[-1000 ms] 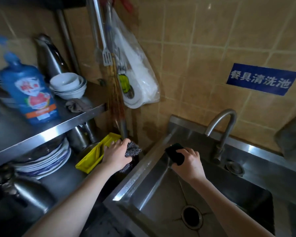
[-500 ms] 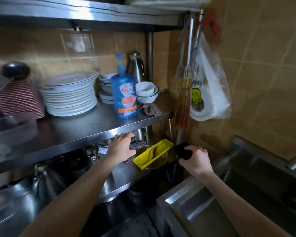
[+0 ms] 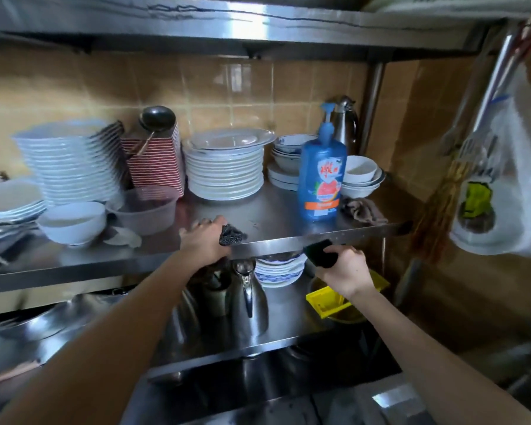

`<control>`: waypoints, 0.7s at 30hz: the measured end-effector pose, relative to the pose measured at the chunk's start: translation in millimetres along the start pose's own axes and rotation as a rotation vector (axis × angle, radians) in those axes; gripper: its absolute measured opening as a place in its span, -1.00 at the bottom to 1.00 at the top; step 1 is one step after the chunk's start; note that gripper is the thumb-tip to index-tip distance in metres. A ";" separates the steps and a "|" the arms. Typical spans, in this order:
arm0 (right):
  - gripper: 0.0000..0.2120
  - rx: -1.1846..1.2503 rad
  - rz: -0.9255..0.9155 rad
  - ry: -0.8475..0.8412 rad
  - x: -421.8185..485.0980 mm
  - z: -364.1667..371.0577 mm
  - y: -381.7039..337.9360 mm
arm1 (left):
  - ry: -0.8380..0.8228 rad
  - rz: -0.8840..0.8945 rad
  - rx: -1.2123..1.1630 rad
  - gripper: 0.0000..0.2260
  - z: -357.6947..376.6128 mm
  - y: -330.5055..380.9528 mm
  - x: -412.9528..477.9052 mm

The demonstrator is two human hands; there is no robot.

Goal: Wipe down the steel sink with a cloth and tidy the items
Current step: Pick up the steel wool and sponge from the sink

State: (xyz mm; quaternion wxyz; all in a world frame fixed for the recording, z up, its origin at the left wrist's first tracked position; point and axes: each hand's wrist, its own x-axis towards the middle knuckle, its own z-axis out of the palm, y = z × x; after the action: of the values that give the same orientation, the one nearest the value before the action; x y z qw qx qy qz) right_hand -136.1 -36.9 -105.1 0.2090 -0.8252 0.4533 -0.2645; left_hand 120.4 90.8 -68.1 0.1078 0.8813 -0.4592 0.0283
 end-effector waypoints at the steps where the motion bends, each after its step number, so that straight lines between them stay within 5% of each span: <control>1: -0.57 -0.006 -0.011 -0.013 7.5 5.9 -7.4 | 0.000 -0.008 0.004 -0.43 -1.5 -6.8 2.4; 21: -0.48 -0.027 -0.123 -0.161 150.7 96.3 -65.5 | -0.083 -0.140 0.078 -0.42 28.4 -40.4 103.9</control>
State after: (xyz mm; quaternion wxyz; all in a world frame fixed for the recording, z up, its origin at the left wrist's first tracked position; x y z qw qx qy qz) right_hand 33.7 -123.3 -104.0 0.2169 -0.8728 0.3871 -0.2034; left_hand 211.8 23.6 -87.0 0.0561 0.9152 -0.3992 0.0020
